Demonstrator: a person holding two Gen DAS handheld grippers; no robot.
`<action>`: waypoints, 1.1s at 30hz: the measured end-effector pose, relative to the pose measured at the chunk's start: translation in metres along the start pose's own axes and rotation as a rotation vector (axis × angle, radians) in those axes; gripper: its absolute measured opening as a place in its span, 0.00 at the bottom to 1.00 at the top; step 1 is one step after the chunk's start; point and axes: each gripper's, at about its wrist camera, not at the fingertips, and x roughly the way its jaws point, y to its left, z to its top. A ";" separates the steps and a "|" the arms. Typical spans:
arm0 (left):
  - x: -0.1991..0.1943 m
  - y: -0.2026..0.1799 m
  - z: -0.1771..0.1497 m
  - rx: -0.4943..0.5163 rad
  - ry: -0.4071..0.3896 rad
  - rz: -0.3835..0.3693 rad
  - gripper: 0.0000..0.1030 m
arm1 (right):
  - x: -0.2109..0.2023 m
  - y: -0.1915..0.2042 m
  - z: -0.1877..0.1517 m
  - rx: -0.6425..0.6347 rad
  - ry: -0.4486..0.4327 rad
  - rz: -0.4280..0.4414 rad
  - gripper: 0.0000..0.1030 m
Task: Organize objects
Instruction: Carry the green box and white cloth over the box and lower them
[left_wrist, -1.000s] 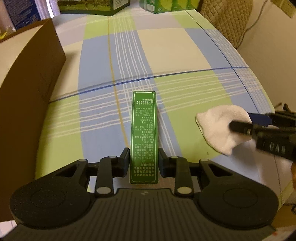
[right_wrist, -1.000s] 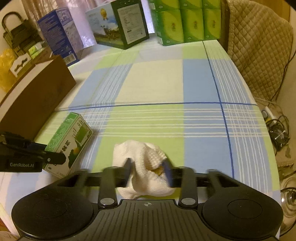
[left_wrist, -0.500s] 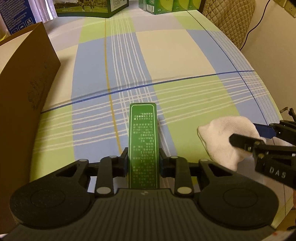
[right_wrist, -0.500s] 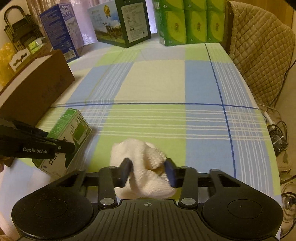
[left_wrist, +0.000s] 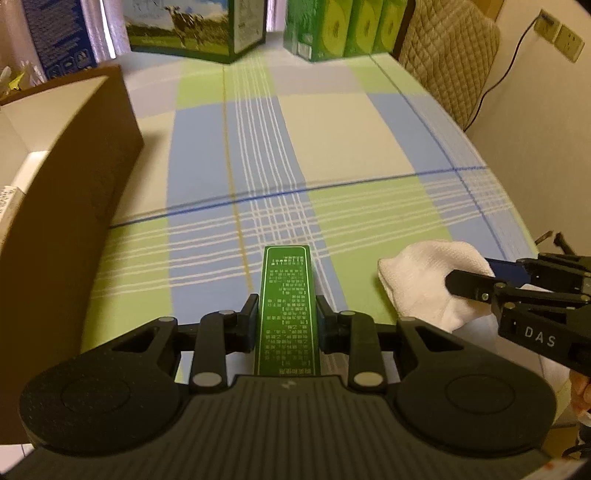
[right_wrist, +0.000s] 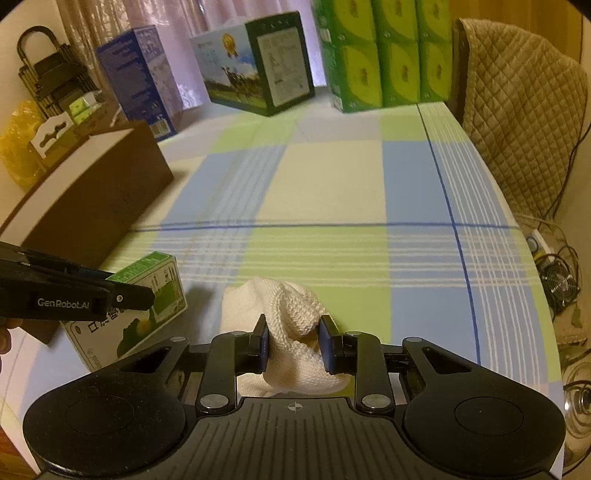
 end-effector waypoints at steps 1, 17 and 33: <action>-0.005 0.002 -0.001 -0.003 -0.010 -0.003 0.25 | -0.002 0.004 0.001 -0.002 -0.006 0.001 0.23; -0.107 0.065 -0.014 -0.068 -0.206 -0.037 0.25 | -0.036 0.092 0.020 -0.053 -0.093 0.073 0.23; -0.170 0.178 -0.024 -0.162 -0.320 0.064 0.25 | -0.024 0.220 0.064 -0.173 -0.162 0.259 0.23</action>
